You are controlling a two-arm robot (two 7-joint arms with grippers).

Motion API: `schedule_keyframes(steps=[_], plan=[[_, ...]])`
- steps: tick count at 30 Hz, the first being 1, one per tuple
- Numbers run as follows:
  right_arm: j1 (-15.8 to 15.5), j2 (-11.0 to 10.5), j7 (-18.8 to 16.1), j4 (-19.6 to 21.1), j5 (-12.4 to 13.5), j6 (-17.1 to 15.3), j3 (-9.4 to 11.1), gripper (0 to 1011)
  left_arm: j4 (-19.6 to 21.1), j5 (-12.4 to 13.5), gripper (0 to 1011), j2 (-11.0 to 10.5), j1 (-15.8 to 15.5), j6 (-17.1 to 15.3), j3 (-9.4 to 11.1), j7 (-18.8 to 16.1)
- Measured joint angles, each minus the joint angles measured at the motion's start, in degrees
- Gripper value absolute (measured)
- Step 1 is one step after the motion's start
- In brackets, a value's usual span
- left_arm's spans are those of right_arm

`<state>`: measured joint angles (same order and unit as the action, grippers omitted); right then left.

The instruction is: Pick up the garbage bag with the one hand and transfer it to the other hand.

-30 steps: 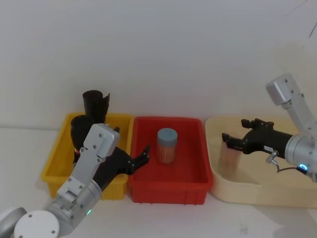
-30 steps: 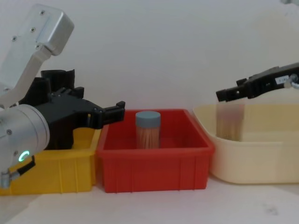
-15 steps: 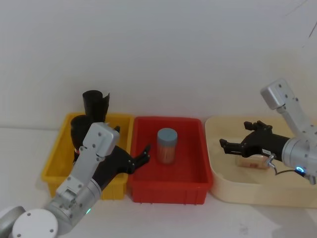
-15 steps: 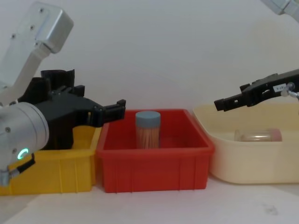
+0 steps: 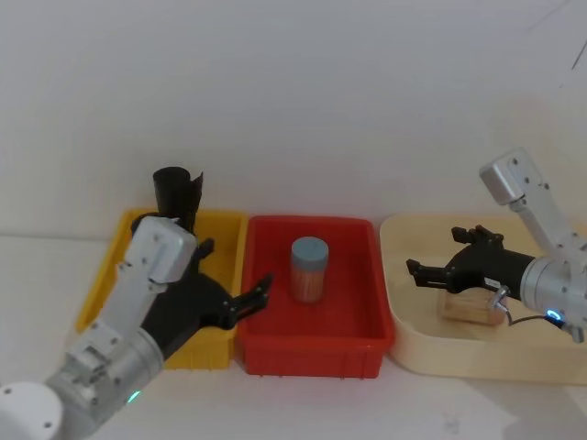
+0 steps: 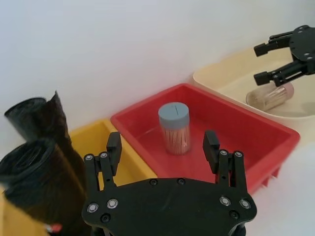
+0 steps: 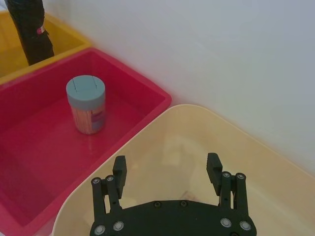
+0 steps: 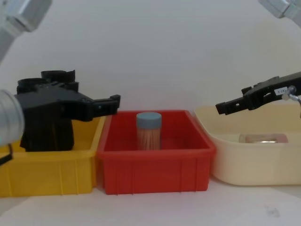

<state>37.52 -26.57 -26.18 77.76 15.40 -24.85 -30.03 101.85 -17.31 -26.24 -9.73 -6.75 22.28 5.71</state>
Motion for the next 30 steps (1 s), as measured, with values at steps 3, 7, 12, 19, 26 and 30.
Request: schedule_keyframes(steps=[3,7,12,19,26,30], plan=[[0.01,0.02,0.03,-0.05,-0.05,0.0,-0.03,1000,2.72,-1.31,1000,-1.17,1.67,-2.51,-1.28,0.16],[0.04,0.04,0.06,-0.09,-0.08,0.01,-0.06,1000,6.75,-2.63,1000,-2.75,4.17,-6.42,-3.29,-0.31],[0.05,0.06,0.1,-0.11,-0.11,0.01,-0.09,999,10.45,-3.3,1000,-3.94,6.54,-10.35,-5.15,-1.86],[0.05,0.06,0.13,-0.15,-0.16,0.0,-0.12,999,14.67,-3.45,1000,-4.58,9.24,-16.1,-7.45,-5.31],[0.05,0.06,0.13,-0.18,-0.18,0.0,-0.12,1000,17.37,-3.03,1000,-4.1,10.87,-21.07,-9.49,-9.18],[0.05,0.07,0.13,-0.18,-0.18,0.0,-0.12,999,17.67,-2.75,1000,-3.54,10.88,-23.31,-10.38,-10.95]])
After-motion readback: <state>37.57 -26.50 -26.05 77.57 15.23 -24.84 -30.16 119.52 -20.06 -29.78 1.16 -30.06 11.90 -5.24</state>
